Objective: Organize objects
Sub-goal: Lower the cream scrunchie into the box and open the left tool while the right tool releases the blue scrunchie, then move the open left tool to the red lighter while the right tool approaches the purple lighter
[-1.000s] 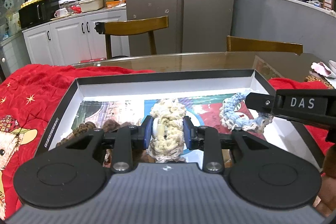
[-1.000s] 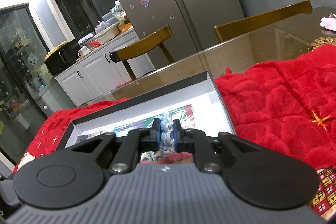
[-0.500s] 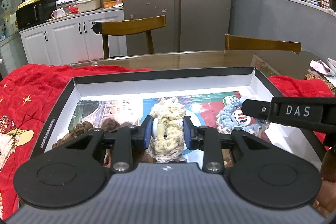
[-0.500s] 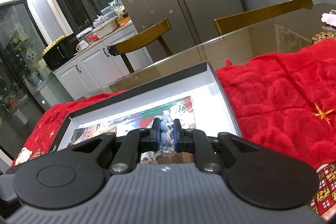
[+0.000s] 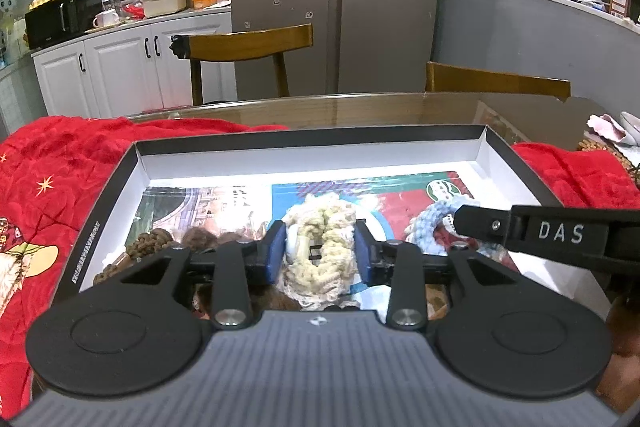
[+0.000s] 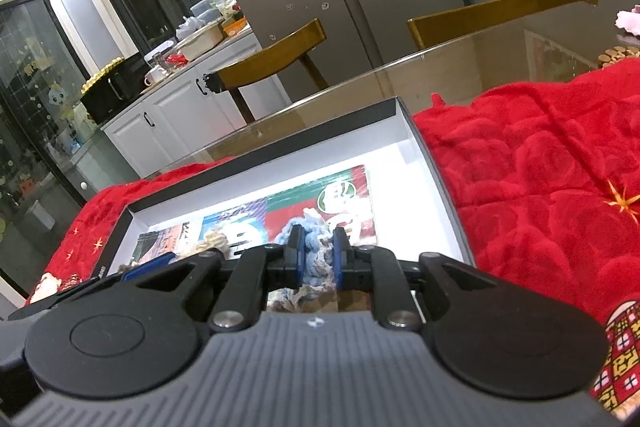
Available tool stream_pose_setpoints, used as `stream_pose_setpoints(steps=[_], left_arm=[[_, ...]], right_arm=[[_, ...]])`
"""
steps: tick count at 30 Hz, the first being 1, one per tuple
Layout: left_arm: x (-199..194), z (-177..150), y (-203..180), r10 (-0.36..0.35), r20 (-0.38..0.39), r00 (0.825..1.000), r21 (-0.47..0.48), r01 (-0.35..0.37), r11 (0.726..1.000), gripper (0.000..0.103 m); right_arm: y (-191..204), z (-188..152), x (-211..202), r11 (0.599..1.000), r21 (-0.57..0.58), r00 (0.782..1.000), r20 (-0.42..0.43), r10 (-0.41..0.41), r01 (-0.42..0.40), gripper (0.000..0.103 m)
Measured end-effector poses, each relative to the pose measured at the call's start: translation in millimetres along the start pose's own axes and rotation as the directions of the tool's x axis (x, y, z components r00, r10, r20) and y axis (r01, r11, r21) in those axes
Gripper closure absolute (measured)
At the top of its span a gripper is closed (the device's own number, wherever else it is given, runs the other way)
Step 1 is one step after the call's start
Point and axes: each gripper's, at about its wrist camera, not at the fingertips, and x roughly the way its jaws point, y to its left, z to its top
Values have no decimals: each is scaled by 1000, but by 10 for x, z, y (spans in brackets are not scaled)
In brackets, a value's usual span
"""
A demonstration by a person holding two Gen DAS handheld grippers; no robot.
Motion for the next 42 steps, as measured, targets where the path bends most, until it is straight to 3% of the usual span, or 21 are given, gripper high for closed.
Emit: stream_pose_setpoints(steps=[4, 6, 9, 10, 11, 17, 24, 27, 35, 42], left_arm=[[-33, 46, 40, -22, -7, 1000, -16, 22, 1000, 42], [-62, 83, 67, -25, -8, 1000, -22, 25, 999, 40], [-155, 155, 123, -29, 7, 1000, -30, 30, 999, 36], [-202, 186, 152, -30, 21, 999, -35, 30, 999, 35], [-244, 212, 174, -30, 33, 999, -39, 31, 999, 34], [-622, 444, 360, -39, 99, 994, -59, 45, 997, 29], [-1388, 568, 595, -28, 226, 974, -94, 51, 994, 23], [-1677, 504, 660, -15, 235, 972, -69, 32, 997, 23], [-2306, 106, 780, 123, 225, 967, -42, -117, 992, 18], [-2370, -452, 792, 101, 157, 982, -10, -101, 995, 18]], right_arm=[[29, 37, -70, 1000, -5, 999, 20, 27, -27, 81], [41, 73, -137, 999, -4, 998, 38, 43, -43, 74], [86, 128, -276, 999, -21, 995, 88, 49, -48, 60], [106, 144, -318, 998, -29, 994, 101, 51, -49, 47], [125, 162, -359, 998, -36, 992, 113, 52, -48, 40], [247, 254, -664, 995, -45, 981, 170, 94, -87, 33], [549, 302, -1111, 989, -107, 961, 245, 125, -101, 21], [694, 287, -1323, 985, -140, 949, 282, 139, -103, 16], [1028, 94, -1633, 983, -156, 942, 307, 137, -93, 3], [1105, -249, -1592, 986, -128, 958, 252, 137, -107, 2]])
